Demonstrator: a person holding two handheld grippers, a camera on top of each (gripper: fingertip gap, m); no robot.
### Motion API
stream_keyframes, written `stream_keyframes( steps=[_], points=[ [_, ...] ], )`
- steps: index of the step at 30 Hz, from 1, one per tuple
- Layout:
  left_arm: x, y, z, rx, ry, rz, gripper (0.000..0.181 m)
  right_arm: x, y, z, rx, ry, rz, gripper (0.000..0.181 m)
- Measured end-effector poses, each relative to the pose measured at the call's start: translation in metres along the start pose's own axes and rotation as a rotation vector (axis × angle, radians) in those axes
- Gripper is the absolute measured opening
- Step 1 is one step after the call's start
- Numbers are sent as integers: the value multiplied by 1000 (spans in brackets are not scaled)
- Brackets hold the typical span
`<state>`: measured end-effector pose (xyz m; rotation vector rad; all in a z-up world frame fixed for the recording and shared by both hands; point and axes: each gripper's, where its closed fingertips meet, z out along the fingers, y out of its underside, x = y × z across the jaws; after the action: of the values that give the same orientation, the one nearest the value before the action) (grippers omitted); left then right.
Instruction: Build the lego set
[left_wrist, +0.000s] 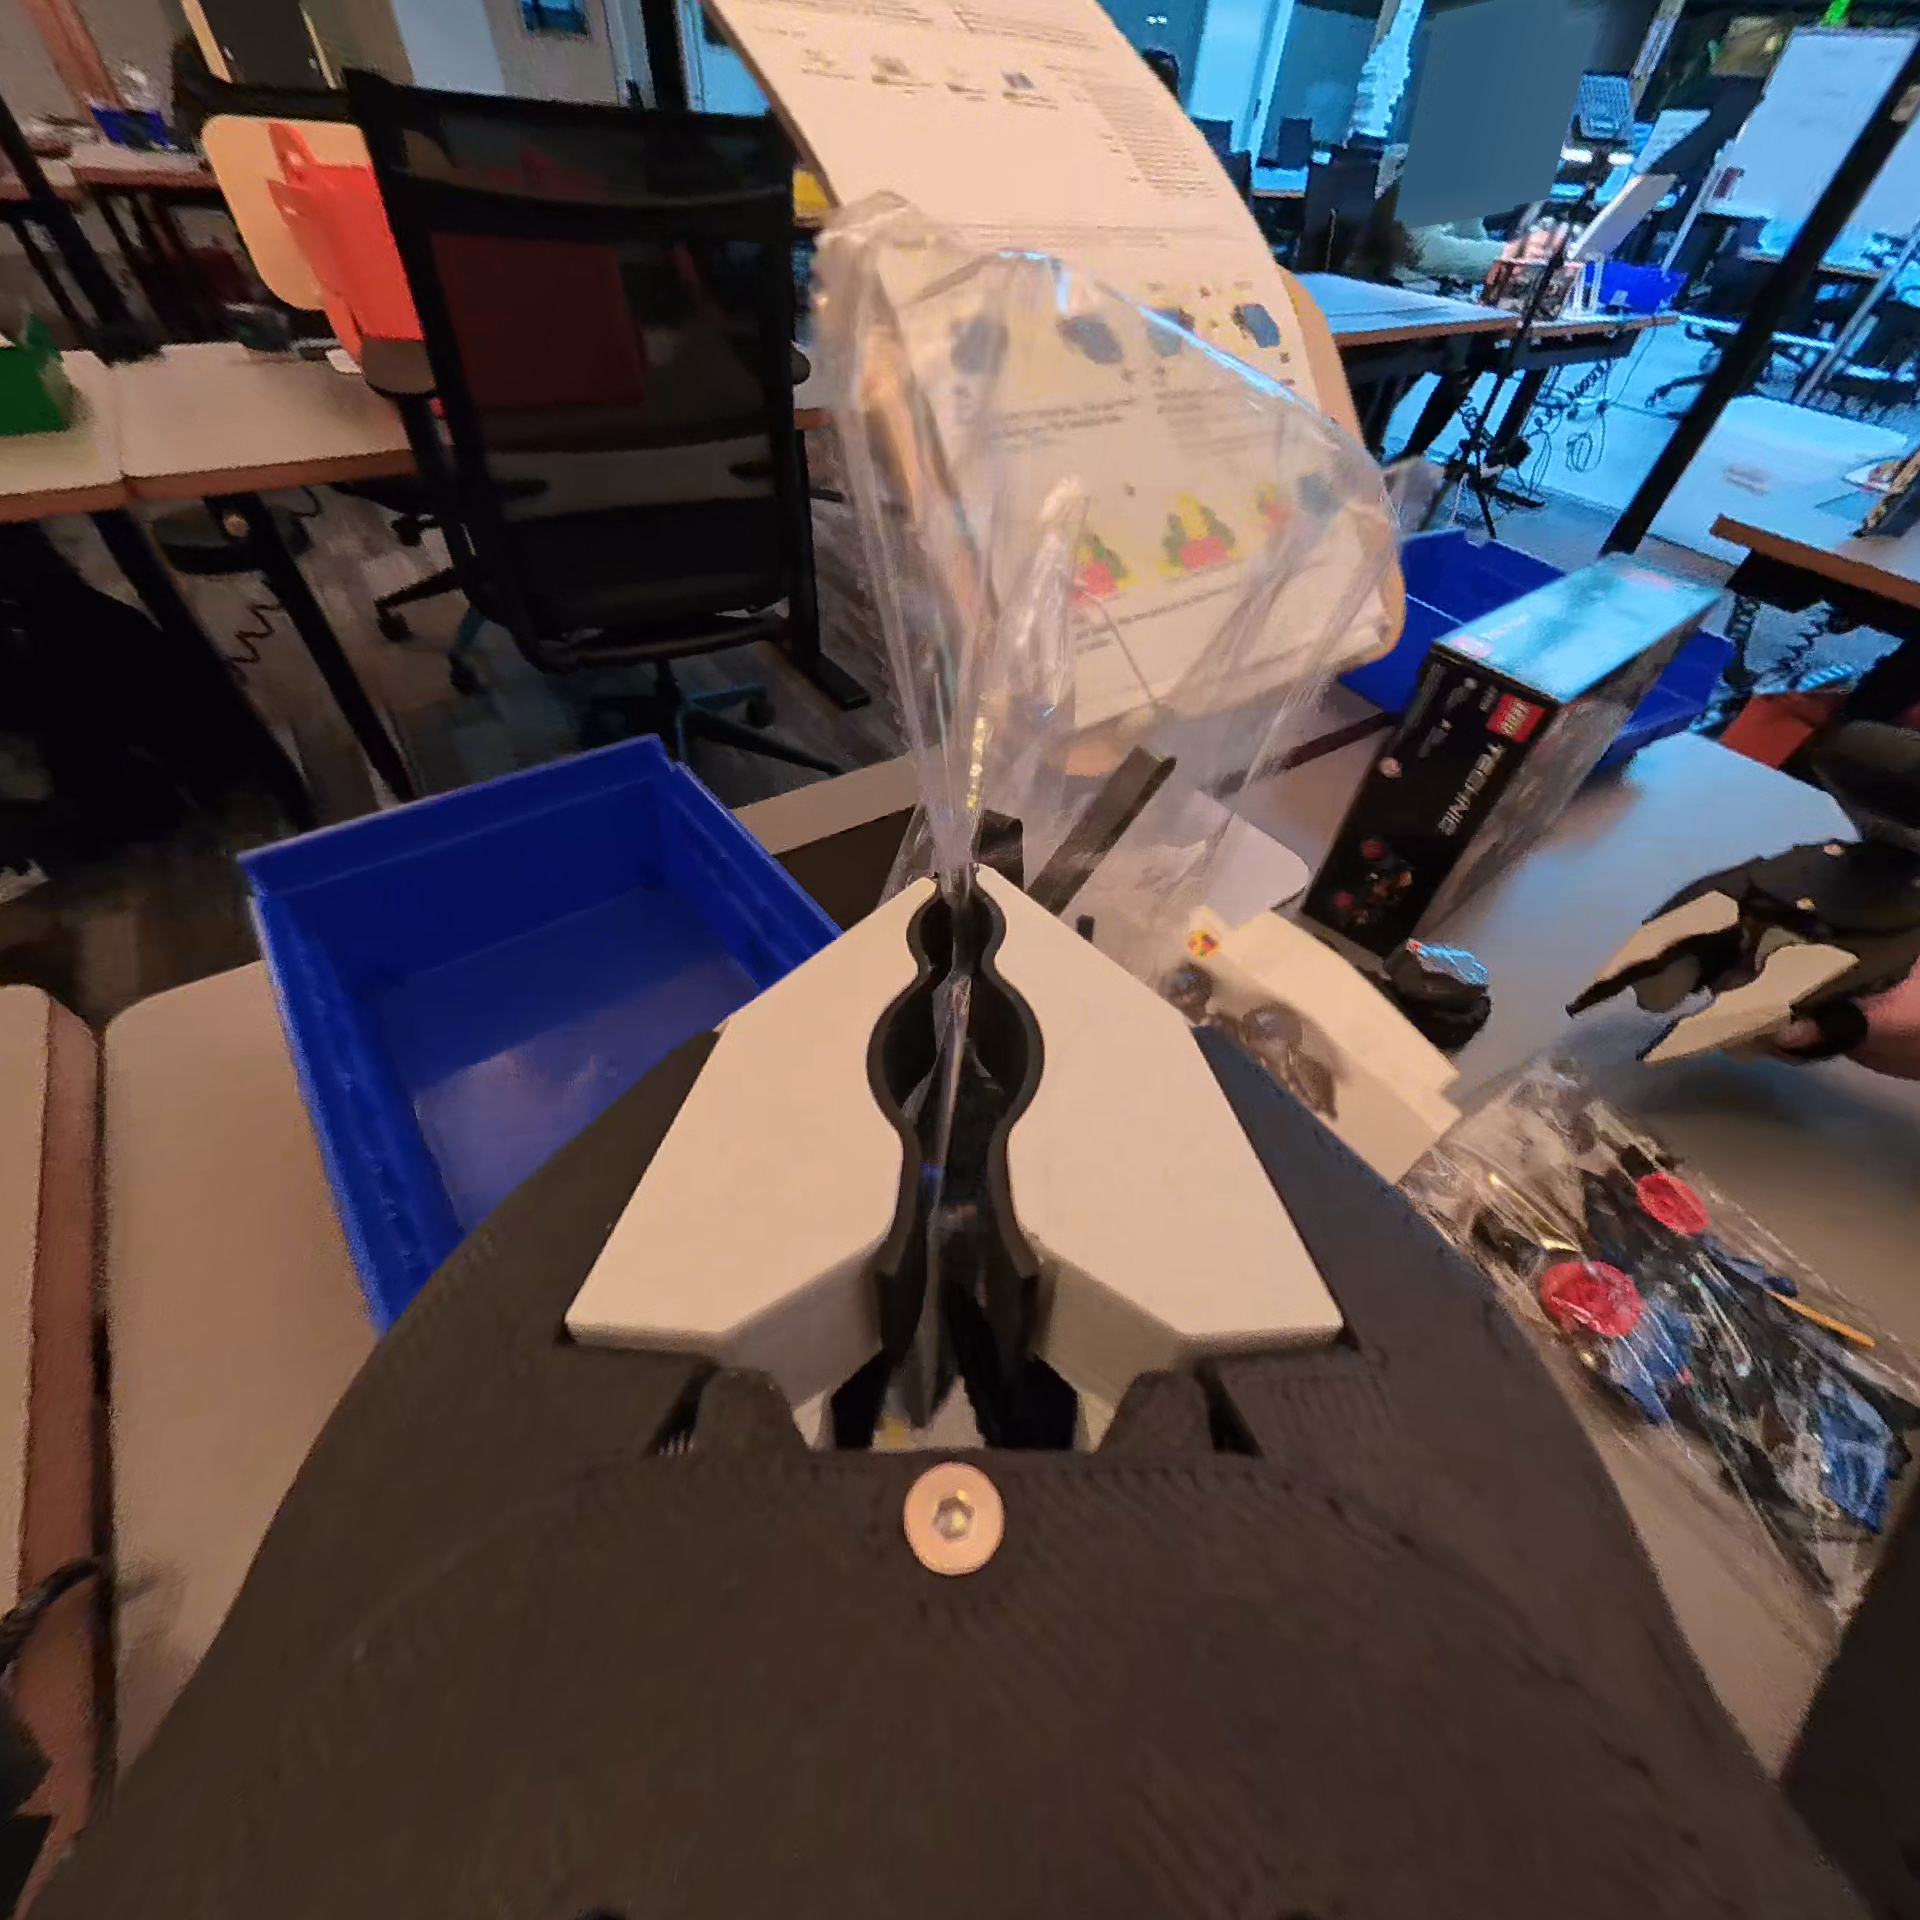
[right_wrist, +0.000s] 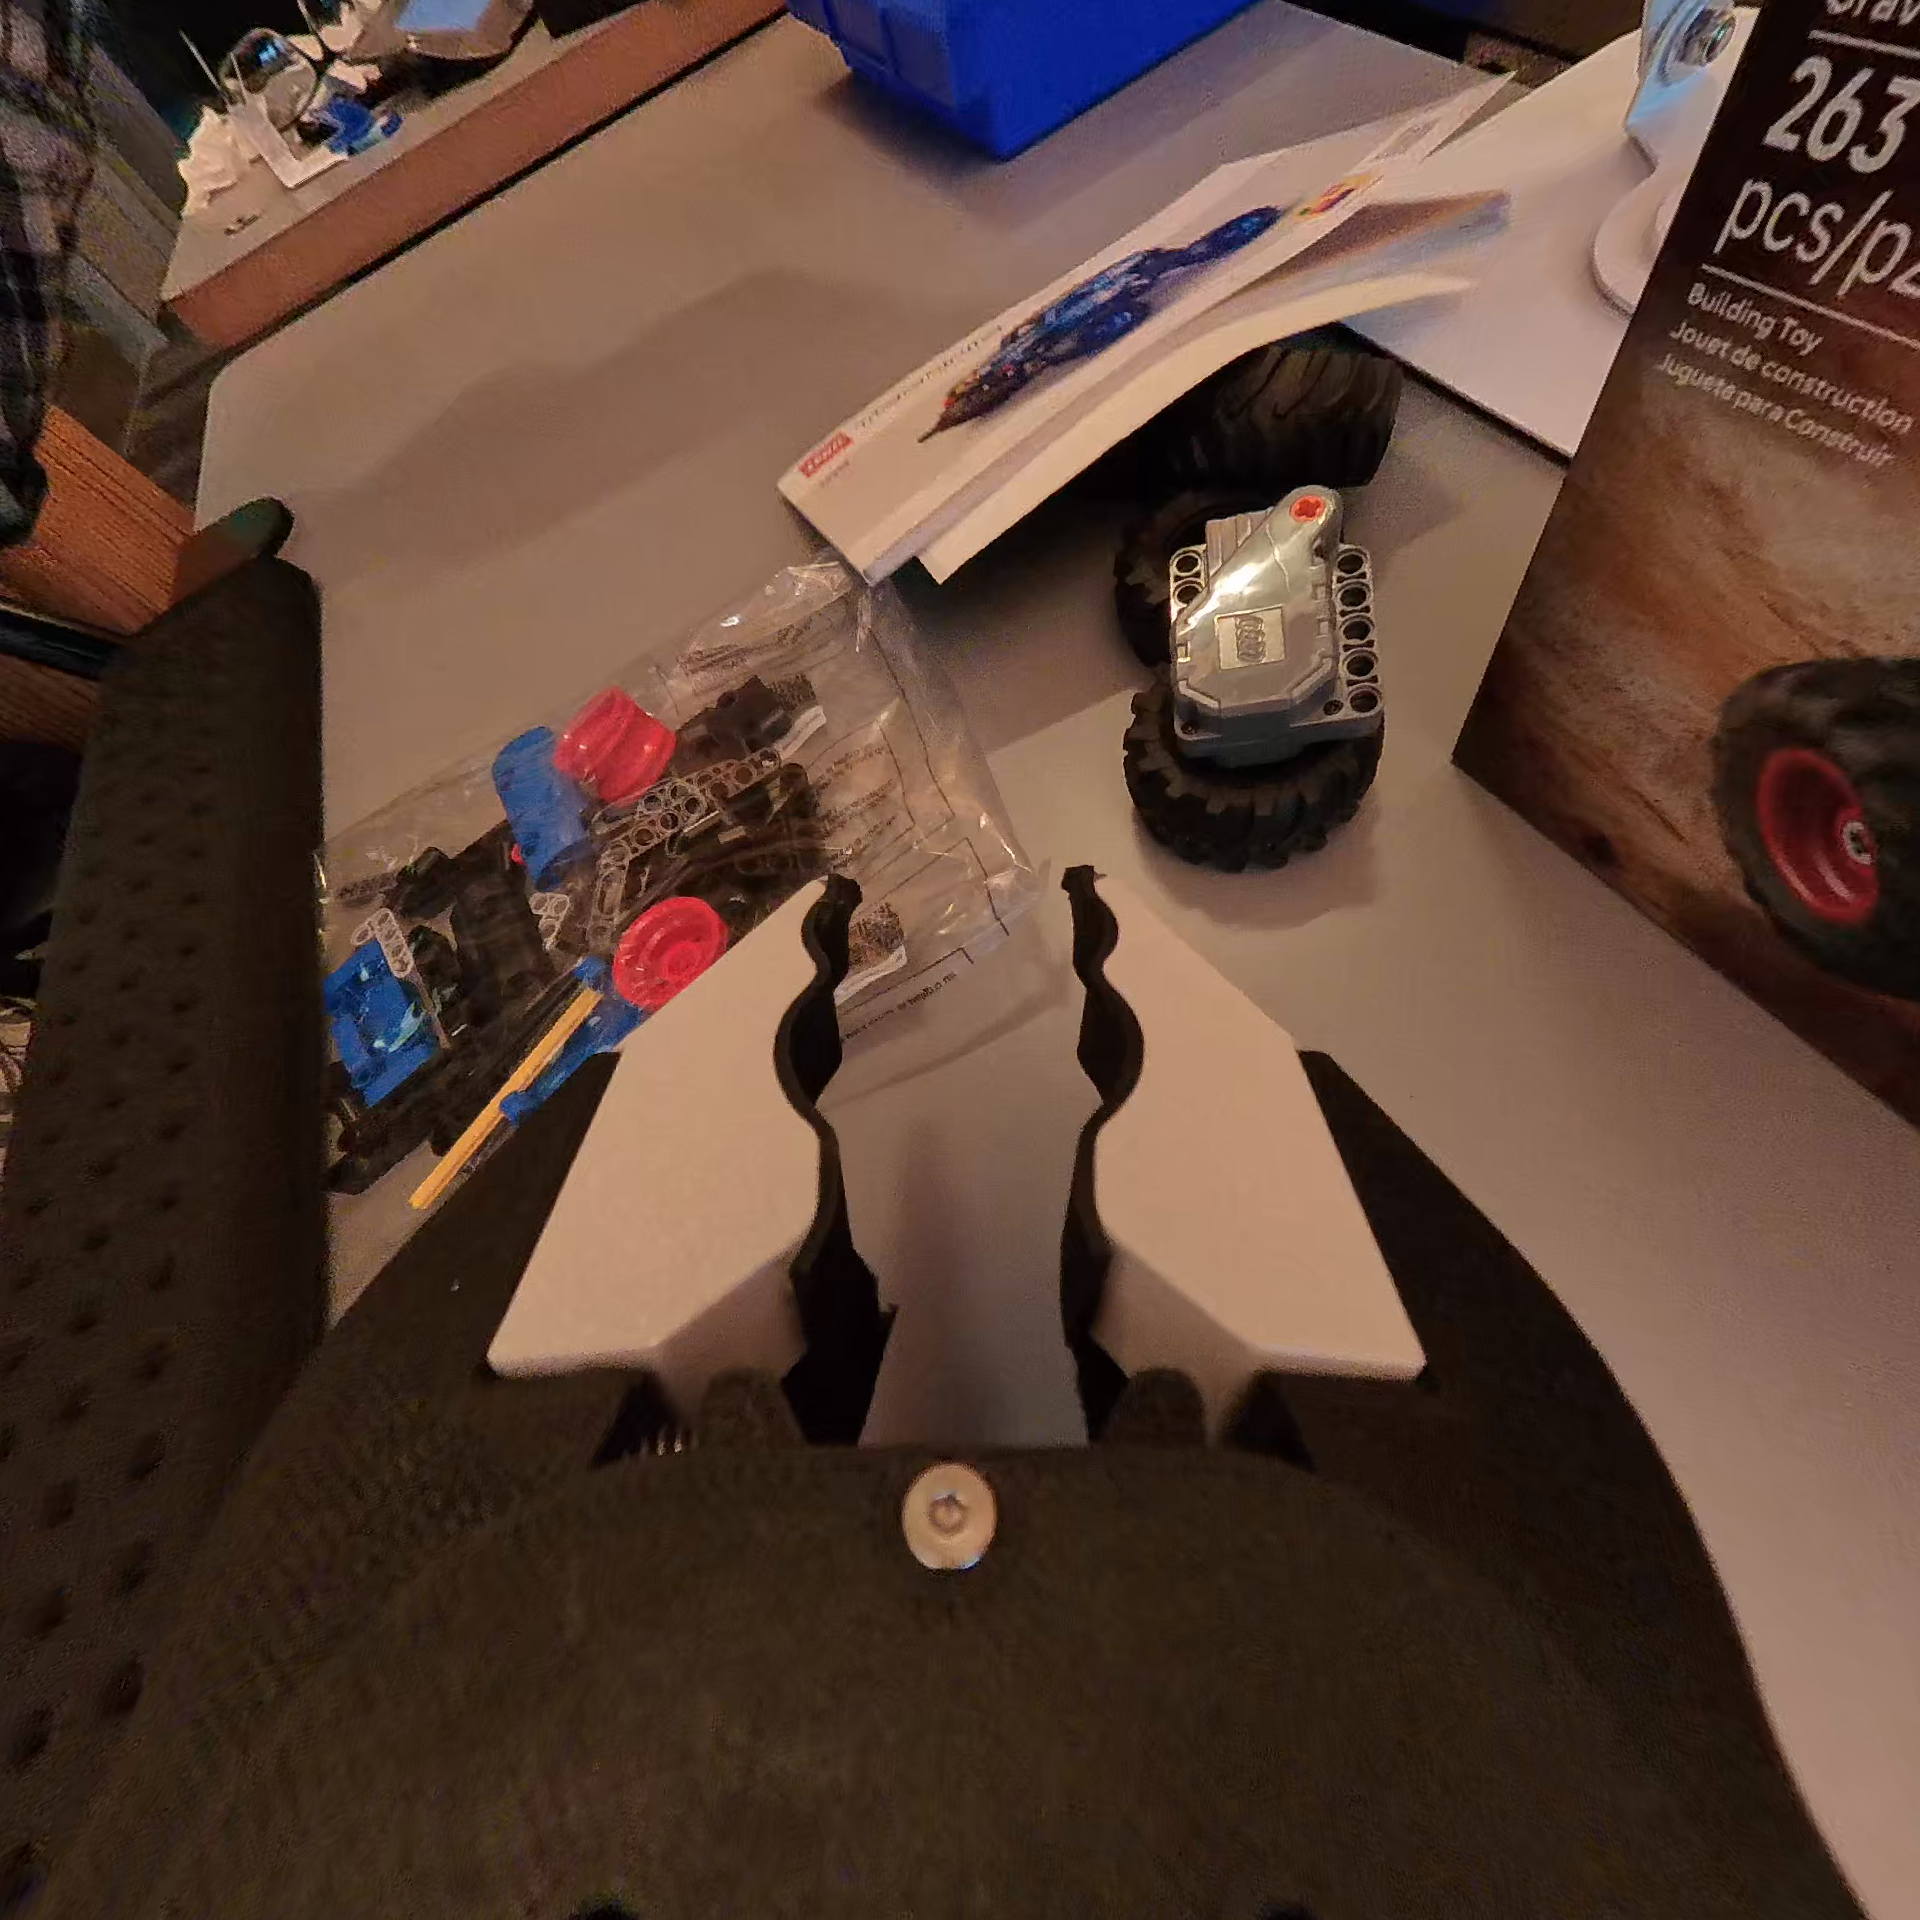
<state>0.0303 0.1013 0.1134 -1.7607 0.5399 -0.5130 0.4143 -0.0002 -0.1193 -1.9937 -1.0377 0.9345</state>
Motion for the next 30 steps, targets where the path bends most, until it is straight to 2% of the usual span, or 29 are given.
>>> stream_keyframes(
  steps=[6, 11, 18, 21, 25, 27, 30],
  points=[
    [-61, -20, 25, -2, 7, -119, 0, 3, 2, 0, -7, 4, 7, 40],
    [-101, -1, 63, -79, 6, -193, 0, 5, 3, -1, 0, -4, 22, 39],
    [-113, 8, 101, -13, 163, -437, 0, 12, 11, 2, -19, -12, 53, 38],
    [-139, 26, 112, -67, 118, -520, 0, 14, 12, 2, -19, -16, 65, 38],
    [-179, 58, 124, -136, -6, -533, 12, 14, 15, 5, -30, -27, 72, 38],
    [-191, 69, 127, -177, -62, -472, 1, 13, 16, 6, -37, -29, 71, 38],
    [-196, 74, 131, -217, -88, -416, 0, 13, 17, 5, -40, -28, 69, 37]
  ],
)
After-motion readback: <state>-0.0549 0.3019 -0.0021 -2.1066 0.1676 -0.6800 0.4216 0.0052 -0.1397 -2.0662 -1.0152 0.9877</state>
